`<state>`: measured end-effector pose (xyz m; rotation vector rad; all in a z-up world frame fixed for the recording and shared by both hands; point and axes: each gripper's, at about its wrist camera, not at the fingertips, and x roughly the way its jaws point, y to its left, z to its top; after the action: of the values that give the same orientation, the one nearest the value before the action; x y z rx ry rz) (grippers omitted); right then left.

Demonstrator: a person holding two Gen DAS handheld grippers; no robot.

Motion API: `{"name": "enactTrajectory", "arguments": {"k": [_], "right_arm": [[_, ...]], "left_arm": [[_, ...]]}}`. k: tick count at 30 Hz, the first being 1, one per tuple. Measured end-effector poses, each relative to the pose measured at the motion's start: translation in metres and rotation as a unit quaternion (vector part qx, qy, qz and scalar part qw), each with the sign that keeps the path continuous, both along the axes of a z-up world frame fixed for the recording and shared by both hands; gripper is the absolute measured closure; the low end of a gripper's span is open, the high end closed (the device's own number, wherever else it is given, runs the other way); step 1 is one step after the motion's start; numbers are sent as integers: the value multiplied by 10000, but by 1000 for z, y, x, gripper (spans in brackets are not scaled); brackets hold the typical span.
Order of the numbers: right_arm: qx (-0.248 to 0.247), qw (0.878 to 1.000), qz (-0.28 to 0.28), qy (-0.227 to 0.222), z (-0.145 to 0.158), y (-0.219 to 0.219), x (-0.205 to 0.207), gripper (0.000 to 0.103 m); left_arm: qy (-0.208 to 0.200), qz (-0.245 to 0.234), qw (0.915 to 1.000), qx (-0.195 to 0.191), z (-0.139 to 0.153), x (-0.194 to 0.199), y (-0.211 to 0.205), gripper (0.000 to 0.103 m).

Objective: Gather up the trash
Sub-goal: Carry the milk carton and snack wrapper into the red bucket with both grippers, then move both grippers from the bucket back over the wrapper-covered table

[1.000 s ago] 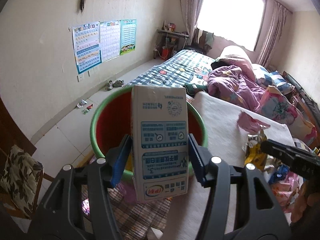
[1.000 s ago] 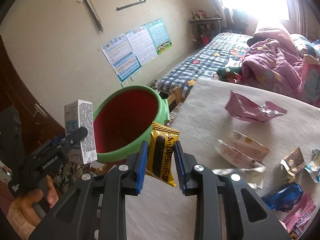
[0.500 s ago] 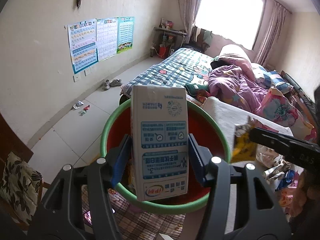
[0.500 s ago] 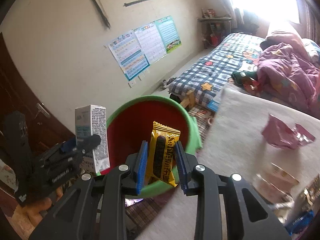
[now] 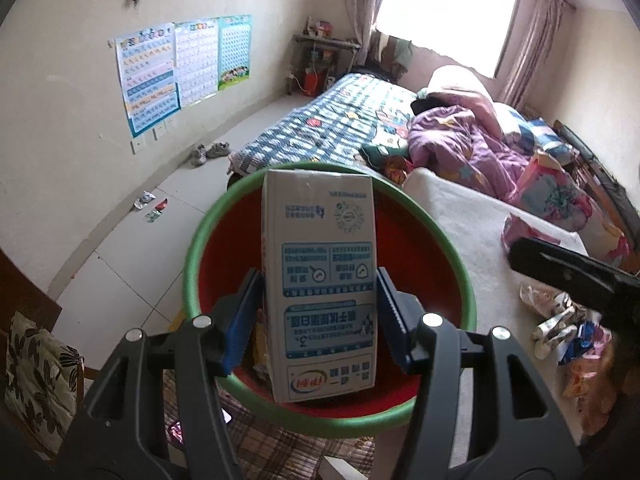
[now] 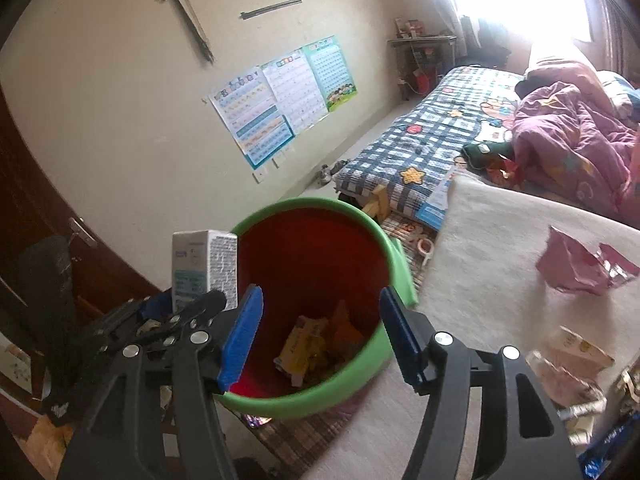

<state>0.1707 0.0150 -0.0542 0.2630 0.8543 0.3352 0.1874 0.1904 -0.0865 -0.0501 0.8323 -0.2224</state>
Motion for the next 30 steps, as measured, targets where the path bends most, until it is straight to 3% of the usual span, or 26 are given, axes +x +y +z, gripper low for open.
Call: {"name": "enactTrajectory", "arguments": {"k": [8, 30], "right_arm": [[260, 9977, -468, 415, -21, -31, -24, 43], [255, 9963, -762, 305, -7, -45, -51, 43]], "left_arm": [[229, -19, 9997, 62, -16, 11, -5, 49], [177, 11, 9996, 238, -17, 13, -14, 45]]}}
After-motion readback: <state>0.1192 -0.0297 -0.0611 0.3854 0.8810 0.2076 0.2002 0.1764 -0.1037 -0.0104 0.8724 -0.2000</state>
